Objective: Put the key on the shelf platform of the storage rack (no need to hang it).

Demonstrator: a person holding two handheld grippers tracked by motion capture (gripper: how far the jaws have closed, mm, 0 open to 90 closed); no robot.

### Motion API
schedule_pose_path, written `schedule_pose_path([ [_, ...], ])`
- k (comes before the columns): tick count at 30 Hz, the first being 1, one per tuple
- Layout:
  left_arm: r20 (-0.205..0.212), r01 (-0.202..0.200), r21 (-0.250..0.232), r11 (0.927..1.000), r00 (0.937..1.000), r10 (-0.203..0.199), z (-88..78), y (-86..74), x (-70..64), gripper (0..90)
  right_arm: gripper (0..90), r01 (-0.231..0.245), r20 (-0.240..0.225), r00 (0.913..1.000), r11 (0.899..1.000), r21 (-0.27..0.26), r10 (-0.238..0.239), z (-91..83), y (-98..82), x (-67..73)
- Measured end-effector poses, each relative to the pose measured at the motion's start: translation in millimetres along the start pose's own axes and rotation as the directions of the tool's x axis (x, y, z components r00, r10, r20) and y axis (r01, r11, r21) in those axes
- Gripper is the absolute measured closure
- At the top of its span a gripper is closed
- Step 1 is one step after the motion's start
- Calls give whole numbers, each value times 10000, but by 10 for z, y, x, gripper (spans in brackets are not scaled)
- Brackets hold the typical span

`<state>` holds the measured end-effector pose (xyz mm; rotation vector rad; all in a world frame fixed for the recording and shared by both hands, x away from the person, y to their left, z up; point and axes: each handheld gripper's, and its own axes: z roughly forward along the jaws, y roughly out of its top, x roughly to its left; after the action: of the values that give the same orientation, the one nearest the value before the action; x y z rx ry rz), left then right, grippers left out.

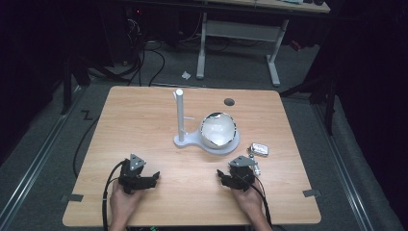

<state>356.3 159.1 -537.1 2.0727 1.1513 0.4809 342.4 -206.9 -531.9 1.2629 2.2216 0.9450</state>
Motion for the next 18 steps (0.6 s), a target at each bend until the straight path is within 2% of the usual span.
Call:
schedule_pose_path([
  [18, 3, 1, 2, 10000, 10000, -1, 0, 0, 1, 163, 405, -25, -23, 10000, 10000, 20, 25, -1, 0, -3],
])
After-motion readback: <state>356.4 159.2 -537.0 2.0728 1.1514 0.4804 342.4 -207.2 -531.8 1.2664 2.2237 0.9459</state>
